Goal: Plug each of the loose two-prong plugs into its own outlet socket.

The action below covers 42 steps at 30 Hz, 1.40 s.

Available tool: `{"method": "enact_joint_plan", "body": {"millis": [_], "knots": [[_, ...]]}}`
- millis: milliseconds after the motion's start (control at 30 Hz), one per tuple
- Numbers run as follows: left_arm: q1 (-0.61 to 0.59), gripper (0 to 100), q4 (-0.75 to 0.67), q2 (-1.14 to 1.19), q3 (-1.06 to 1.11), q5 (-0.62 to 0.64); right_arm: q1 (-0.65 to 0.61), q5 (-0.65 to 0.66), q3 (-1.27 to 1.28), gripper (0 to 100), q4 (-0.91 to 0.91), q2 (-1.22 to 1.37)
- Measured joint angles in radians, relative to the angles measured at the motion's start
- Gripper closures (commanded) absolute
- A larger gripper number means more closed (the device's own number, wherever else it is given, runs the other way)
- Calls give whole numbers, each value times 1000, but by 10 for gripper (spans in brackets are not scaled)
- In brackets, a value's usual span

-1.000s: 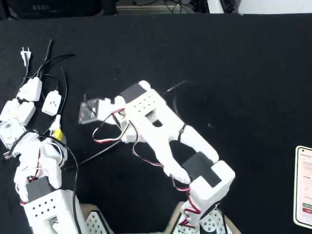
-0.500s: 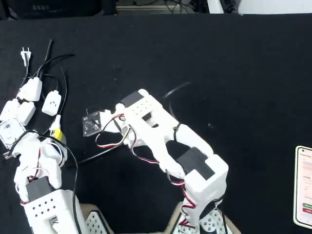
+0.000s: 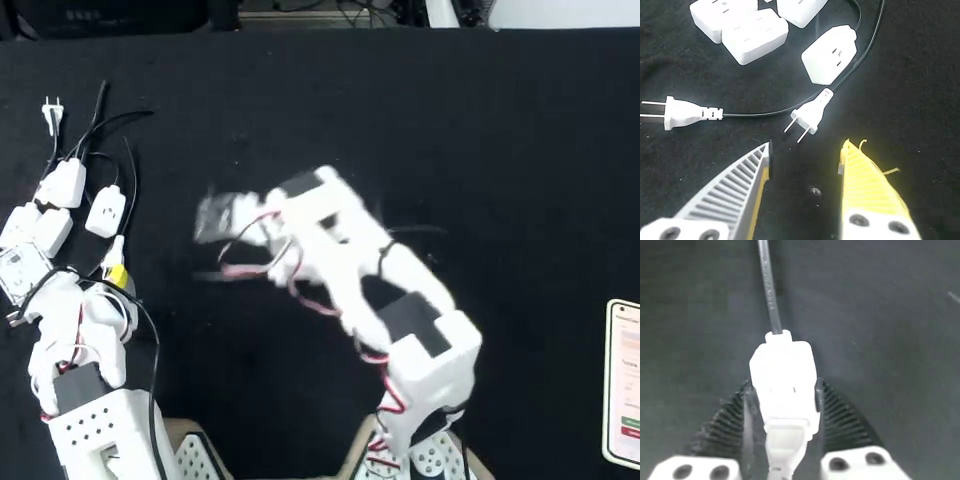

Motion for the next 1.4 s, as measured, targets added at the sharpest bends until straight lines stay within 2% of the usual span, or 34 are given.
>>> {"method": "enact_joint_plan", "body": {"millis": [100, 333, 500, 700, 967, 1233, 1400], "knots": [[0, 770, 0, 0, 0, 0, 110, -127, -75, 988, -3, -12], [0, 770, 0, 0, 0, 0, 400, -539, -187, 987, -3, -52], [0, 770, 0, 0, 0, 0, 620, -671, -296, 987, -3, -25], [0, 770, 0, 0, 0, 0, 801, -704, -511, 987, 5, 155], [0, 770, 0, 0, 0, 0, 939, -704, -974, 987, 135, 522], [0, 770, 0, 0, 0, 0, 988, -618, -1499, 987, 212, 891], [0, 770, 0, 0, 0, 0, 993, -614, -1672, 964, 269, 1005]]}}
